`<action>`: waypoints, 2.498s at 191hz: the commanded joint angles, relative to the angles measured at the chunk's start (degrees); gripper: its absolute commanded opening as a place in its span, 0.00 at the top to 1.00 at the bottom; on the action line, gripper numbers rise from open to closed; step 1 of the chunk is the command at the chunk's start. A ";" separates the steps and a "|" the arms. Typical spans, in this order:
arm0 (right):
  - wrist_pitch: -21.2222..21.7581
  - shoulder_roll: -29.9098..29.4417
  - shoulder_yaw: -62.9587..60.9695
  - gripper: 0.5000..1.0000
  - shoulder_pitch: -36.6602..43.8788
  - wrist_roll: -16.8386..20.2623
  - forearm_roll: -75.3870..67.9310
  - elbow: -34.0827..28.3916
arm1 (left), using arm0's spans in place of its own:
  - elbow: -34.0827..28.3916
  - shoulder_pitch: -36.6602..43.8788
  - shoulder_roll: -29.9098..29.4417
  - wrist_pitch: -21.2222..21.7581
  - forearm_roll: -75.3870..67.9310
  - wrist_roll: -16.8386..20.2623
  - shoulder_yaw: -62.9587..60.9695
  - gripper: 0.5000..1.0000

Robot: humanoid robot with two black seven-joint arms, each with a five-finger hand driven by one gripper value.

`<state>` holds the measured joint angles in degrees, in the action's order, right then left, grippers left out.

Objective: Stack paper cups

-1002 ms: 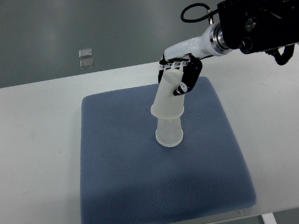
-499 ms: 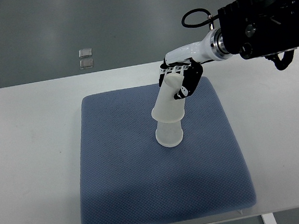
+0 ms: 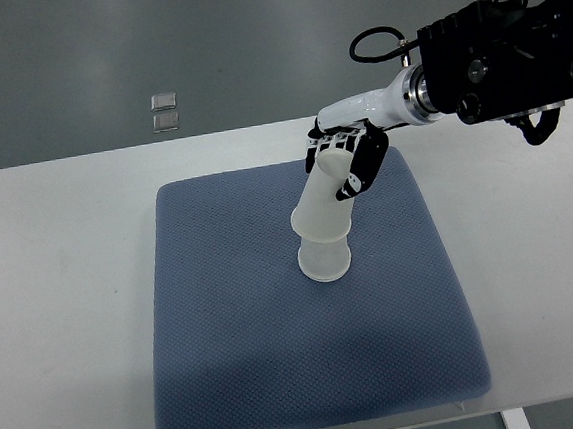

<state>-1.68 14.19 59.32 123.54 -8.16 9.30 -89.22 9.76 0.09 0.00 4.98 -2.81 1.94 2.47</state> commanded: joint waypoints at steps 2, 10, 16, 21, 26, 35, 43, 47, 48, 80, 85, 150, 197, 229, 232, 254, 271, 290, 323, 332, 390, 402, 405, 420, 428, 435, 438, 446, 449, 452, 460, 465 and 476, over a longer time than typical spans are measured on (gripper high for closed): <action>-0.17 -0.13 0.00 0.33 -0.15 -0.02 -0.51 -0.08 | 0.00 0.00 0.00 -0.06 0.00 -0.01 0.00 0.00; -0.17 -0.13 0.00 0.31 -0.23 -0.02 -0.68 0.01 | 0.00 0.00 0.00 0.02 0.00 -0.01 0.00 0.00; -0.17 -0.13 0.00 0.30 -0.23 -0.02 -0.77 -0.08 | 0.00 0.00 0.00 0.03 0.00 -0.01 0.00 0.00; -0.26 -0.13 -0.08 0.30 -0.23 -0.02 -0.77 -0.08 | 0.00 0.00 0.00 -0.06 0.00 -0.01 0.00 0.00; -0.26 -0.22 -0.08 0.30 -0.23 -0.02 -0.77 0.01 | 0.00 0.00 0.00 0.03 0.00 -0.01 0.00 0.00; -0.35 -0.22 -0.26 0.30 -0.23 -0.02 -0.77 -0.08 | 0.00 0.00 0.00 0.03 0.00 -0.01 0.00 0.00; -0.52 -0.22 -0.61 0.29 -0.32 -0.02 -0.77 -0.08 | 0.00 0.00 0.00 0.03 0.00 -0.01 0.00 0.00; -0.61 -0.22 -0.70 0.29 -0.32 -0.02 -0.77 -0.08 | 0.00 0.00 0.00 0.03 0.00 -0.01 0.00 0.00; -0.61 -0.22 -0.70 0.29 -0.32 -0.02 -0.77 -0.08 | 0.00 0.00 0.00 0.03 0.00 -0.01 0.00 0.00; -0.78 0.05 -0.87 0.28 -0.50 -0.11 -2.00 0.01 | 0.00 0.00 0.00 -0.06 0.00 -0.01 0.00 0.00; -1.05 0.22 -0.87 0.28 -0.58 -0.11 -2.27 0.01 | 0.00 0.00 0.00 0.03 0.00 -0.01 0.00 0.00; -7.55 8.75 -13.88 0.28 -15.44 -1.07 -7.45 4.32 | 0.00 0.00 0.00 -0.06 0.00 0.08 0.00 0.00; -12.47 14.99 -30.31 0.28 -32.31 -3.09 -9.38 8.27 | 0.00 0.00 0.00 0.02 0.00 -0.01 0.00 0.00; -12.74 15.78 -42.36 0.28 -44.35 -3.18 -9.38 11.00 | 0.00 0.00 0.00 0.03 0.00 -0.01 0.00 0.00; -12.74 15.78 -44.02 0.27 -45.93 -3.18 -9.47 11.35 | 0.00 0.00 0.00 0.03 0.00 -0.01 0.00 0.00; -12.65 15.43 -52.91 0.21 -53.41 -3.18 -9.74 13.37 | 0.00 0.00 0.00 0.03 0.00 -0.01 0.00 0.00; -12.30 14.90 -59.93 0.19 -58.85 -3.44 -10.00 15.39 | 0.00 0.00 0.00 0.03 0.00 -0.01 0.00 0.00; -12.04 13.50 -65.74 0.20 -62.99 -5.38 -9.91 18.03 | 0.00 0.00 0.00 0.03 0.00 -0.01 0.00 0.00; -11.42 9.19 -72.77 0.20 -67.73 -7.93 -10.00 26.03 | 0.00 0.00 0.00 0.03 0.00 -0.01 0.00 0.00; -9.75 8.14 -75.23 0.19 -69.49 -8.28 -9.91 28.83 | 0.00 0.00 0.00 0.03 0.00 0.08 0.00 0.00; 7.38 6.03 -88.76 0.19 -79.42 -9.16 -9.91 37.36 | 0.00 0.00 0.00 -0.06 0.00 -0.01 0.00 0.00; 11.69 6.03 -90.34 0.19 -80.65 -9.86 -9.91 38.68 | 0.00 0.00 0.00 0.03 0.00 -0.01 0.00 0.00; 12.22 6.03 -90.52 0.18 -80.74 -10.04 -9.91 38.95 | 0.00 0.00 0.00 0.03 0.00 -0.01 0.08 0.00; 14.95 5.76 -91.75 0.16 -81.44 -11.62 -9.91 40.79 | 0.00 0.00 0.00 0.03 0.00 -0.01 0.00 0.00; 16.35 5.67 -92.28 0.16 -81.80 -12.59 -9.91 41.67 | 0.00 0.00 0.00 0.03 0.00 -0.01 0.00 0.00; 17.93 5.23 -92.81 0.16 -82.15 -13.46 -9.91 42.46 | 0.00 0.00 0.00 0.03 0.00 -0.01 0.00 0.00; 18.46 5.15 -92.90 0.16 -82.15 -13.73 -9.91 42.72 | 0.00 0.00 0.00 -0.06 0.00 -0.01 0.00 0.00; 20.66 4.88 -92.98 0.16 -82.23 -14.26 -9.91 43.95 | 0.00 0.00 0.00 0.03 0.00 -0.01 0.00 0.00; 21.71 4.71 -93.07 0.16 -82.32 -14.52 -9.91 44.92 | 0.00 0.00 0.00 0.02 0.00 -0.01 0.00 0.00; 22.33 4.62 -93.07 0.16 -82.23 -14.61 -9.91 45.45 | 0.00 0.00 0.00 0.03 0.00 -0.01 0.00 0.00; 24.09 3.92 -93.42 0.16 -82.23 -15.14 -9.91 47.65 | 0.00 0.00 0.00 -0.06 0.00 -0.01 0.00 0.00; 25.14 2.78 -93.77 0.16 -82.23 -15.22 -9.91 49.49 | 0.00 0.00 0.00 0.03 0.00 -0.01 0.00 0.00; 25.76 0.76 -93.86 0.16 -82.06 -15.31 -9.91 52.21 | 0.00 0.00 0.00 0.03 0.00 0.08 0.00 0.00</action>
<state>21.77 17.84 -34.11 41.34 -23.03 -0.62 -41.75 9.76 0.09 0.00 4.99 -2.81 1.94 2.47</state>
